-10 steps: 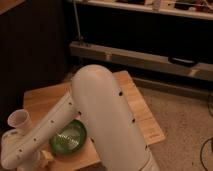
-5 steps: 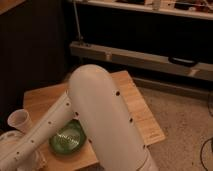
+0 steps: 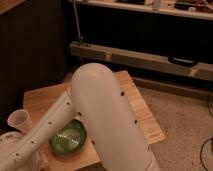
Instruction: Place the pepper on the white sponge
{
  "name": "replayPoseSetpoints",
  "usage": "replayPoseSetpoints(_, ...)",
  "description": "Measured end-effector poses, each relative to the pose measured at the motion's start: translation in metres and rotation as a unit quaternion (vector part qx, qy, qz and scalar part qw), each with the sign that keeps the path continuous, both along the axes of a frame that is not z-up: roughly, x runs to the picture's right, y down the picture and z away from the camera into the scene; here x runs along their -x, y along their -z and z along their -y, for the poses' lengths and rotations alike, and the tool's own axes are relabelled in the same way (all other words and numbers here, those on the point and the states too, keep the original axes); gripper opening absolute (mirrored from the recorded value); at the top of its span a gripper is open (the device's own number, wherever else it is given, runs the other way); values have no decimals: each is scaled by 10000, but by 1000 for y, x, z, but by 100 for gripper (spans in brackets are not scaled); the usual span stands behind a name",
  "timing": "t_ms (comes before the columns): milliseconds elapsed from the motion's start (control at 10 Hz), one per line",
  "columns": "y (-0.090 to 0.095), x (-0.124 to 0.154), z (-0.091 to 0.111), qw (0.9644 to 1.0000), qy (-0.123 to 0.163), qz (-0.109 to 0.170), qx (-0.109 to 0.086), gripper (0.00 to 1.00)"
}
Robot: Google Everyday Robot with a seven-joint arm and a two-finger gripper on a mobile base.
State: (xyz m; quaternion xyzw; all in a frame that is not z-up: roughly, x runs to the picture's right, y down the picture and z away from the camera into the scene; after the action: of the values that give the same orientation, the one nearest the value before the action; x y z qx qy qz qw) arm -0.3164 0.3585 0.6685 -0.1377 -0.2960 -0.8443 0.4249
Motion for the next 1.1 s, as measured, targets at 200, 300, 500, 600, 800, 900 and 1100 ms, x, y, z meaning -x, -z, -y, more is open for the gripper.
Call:
replayPoseSetpoints(200, 34, -21, 22, 9999, -140, 2, -20, 1)
replayPoseSetpoints(300, 45, -34, 34, 9997, -232, -43, -22, 1)
replayPoseSetpoints(500, 54, -72, 64, 9984, -533, -188, 17, 1)
replayPoseSetpoints(600, 50, -93, 78, 9971, -707, -267, 40, 1)
replayPoseSetpoints(800, 37, -143, 109, 9927, -1100, -495, 34, 1)
replayPoseSetpoints(900, 29, -174, 125, 9888, -1337, -665, 2, 1)
replayPoseSetpoints(1100, 15, -222, 149, 9800, -1729, -979, -53, 1)
